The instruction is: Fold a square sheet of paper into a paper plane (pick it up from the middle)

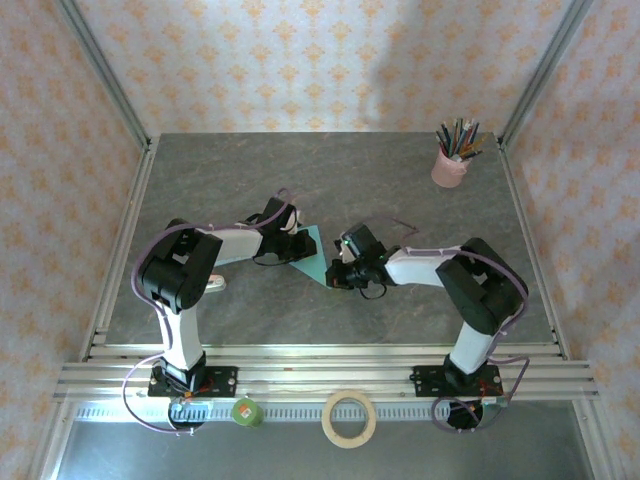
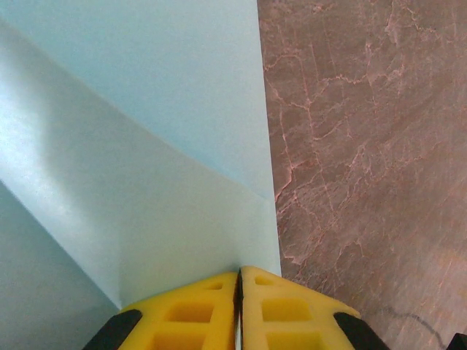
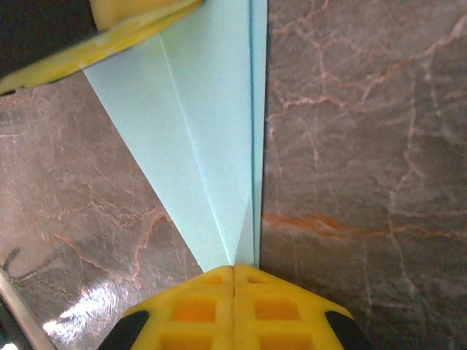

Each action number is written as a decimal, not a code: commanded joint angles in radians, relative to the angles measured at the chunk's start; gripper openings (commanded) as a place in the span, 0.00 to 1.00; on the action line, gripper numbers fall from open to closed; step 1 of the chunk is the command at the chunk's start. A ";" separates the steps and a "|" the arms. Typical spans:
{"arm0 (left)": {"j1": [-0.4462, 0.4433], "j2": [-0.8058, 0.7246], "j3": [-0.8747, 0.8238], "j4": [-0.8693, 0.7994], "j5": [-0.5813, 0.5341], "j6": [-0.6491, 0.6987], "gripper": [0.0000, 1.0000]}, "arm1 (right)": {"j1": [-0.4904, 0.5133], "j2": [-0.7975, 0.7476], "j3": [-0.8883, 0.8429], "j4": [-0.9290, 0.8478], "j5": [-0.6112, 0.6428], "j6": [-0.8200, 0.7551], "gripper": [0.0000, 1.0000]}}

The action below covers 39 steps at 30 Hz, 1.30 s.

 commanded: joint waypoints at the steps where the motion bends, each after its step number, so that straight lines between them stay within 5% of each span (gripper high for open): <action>1: 0.011 0.112 -0.067 -0.154 -0.224 0.031 0.15 | 0.015 -0.017 -0.047 -0.126 -0.041 -0.015 0.02; 16: 0.011 0.092 -0.069 -0.135 -0.191 0.028 0.15 | 0.014 -0.155 -0.024 -0.053 0.086 0.045 0.06; 23: 0.012 0.077 -0.069 -0.123 -0.167 0.021 0.15 | 0.014 -0.072 0.051 0.070 0.114 0.152 0.04; 39: 0.010 0.021 -0.044 -0.072 -0.082 0.019 0.14 | 0.016 0.148 0.174 -0.089 0.129 0.127 0.00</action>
